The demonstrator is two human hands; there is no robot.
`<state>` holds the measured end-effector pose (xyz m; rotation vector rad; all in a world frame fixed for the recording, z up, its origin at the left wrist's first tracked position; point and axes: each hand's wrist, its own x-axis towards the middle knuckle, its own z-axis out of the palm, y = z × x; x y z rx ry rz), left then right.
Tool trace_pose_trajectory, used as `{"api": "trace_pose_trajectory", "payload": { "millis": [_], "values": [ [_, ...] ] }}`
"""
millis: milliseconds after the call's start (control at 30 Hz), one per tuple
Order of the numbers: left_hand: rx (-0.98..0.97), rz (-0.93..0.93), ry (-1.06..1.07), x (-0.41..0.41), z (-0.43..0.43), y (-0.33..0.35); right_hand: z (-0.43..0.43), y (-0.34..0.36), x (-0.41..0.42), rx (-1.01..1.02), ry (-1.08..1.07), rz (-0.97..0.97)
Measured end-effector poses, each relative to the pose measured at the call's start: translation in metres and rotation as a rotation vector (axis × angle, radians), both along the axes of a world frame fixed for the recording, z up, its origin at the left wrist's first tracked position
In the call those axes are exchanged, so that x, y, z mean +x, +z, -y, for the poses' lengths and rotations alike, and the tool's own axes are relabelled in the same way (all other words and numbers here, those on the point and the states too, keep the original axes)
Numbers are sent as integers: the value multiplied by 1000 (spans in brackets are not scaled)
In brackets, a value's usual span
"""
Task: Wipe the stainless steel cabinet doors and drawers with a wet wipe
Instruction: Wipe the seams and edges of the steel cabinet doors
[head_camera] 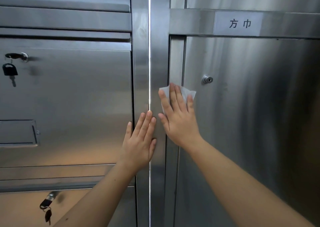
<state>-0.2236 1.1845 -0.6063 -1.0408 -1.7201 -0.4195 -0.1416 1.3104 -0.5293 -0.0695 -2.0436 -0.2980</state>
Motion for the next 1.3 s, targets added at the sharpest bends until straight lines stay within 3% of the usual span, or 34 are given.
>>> {"api": "trace_pose_trajectory", "payload": {
  "millis": [167,300,533,800,1300],
  "values": [
    [8,13,23,1,-4,-1,-5,87,-16,-46,-23,-73],
    [26,5,42,3,-4,-2,-6,101,-19,-8,-40,-102],
    [114,-20,124,10,-11,-9,1,32,-15,-59,8,-85],
    [130,4,110,9,-12,-63,2,-50,-13,-72,76,-110],
    [224,53,74,11,-21,-132,1,-141,-12,-83,60,-82]
  ]
}}
